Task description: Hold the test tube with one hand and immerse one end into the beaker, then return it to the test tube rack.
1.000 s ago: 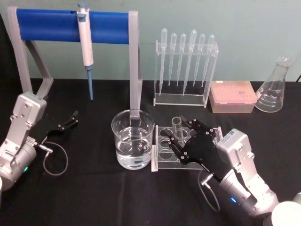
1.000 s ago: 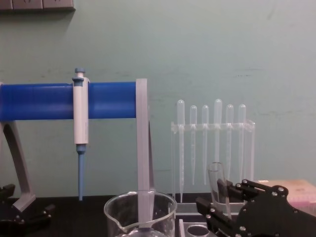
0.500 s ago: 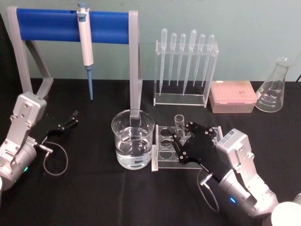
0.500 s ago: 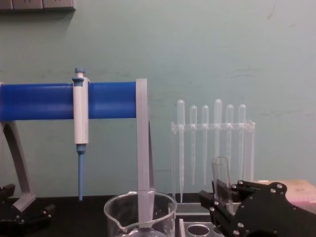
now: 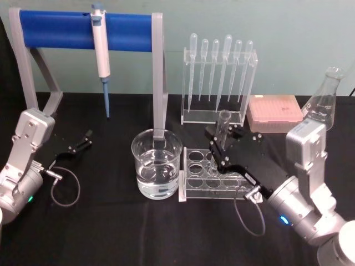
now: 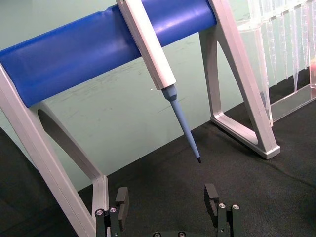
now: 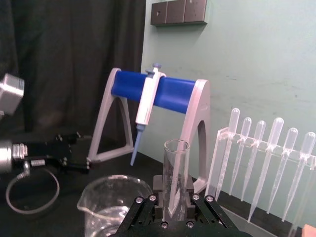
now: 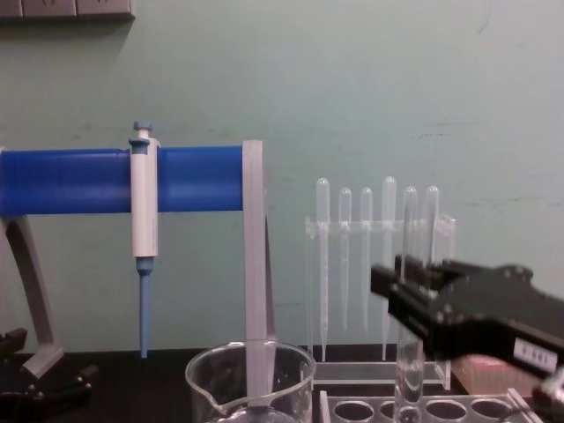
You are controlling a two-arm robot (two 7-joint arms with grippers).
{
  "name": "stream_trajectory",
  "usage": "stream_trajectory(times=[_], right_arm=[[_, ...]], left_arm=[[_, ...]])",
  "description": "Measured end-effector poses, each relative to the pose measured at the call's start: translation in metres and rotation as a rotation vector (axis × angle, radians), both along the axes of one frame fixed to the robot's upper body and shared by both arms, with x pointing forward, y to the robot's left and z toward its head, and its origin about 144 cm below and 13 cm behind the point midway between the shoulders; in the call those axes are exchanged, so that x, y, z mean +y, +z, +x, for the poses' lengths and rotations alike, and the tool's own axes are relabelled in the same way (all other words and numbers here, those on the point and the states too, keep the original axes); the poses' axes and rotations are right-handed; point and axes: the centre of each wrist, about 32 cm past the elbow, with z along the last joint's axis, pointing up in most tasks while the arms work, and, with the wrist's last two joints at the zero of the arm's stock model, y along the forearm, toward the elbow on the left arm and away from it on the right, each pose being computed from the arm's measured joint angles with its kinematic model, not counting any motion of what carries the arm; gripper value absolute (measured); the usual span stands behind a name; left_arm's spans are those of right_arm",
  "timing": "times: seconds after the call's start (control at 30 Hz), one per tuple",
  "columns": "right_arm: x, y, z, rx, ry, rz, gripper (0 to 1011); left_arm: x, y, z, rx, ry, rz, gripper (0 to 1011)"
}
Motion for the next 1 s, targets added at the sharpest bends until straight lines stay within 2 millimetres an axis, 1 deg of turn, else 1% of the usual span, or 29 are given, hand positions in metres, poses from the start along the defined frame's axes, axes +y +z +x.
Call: stream_trajectory(times=[0.1,0.13,0.17,0.27,0.53,0.83,1.0], right_arm=[[-0.001,0.010,0.001,0.020,0.009,0.017,228],[-0.002,0.017,0.002,0.030,0.017,0.026,228],[-0.002,0.017,0.002,0.030,0.017,0.026,228],[-0.004,0.032,0.005,0.048,0.032,0.029,228],[-0.008,0.053,0.009,0.068,0.051,0.005,228],[-0.012,0.062,0.012,0.061,0.053,-0.022,228],[-0.013,0.063,0.013,0.058,0.049,-0.029,228]], left_arm=[[0.000,0.000,0.000,0.000,0.000,0.000,1000],[0.000,0.000,0.000,0.000,0.000,0.000,1000],[0.000,0.000,0.000,0.000,0.000,0.000,1000],[0.000,0.000,0.000,0.000,0.000,0.000,1000],[0.000,0.000,0.000,0.000,0.000,0.000,1000],[0.000,0.000,0.000,0.000,0.000,0.000,1000],[0.000,0.000,0.000,0.000,0.000,0.000,1000]])
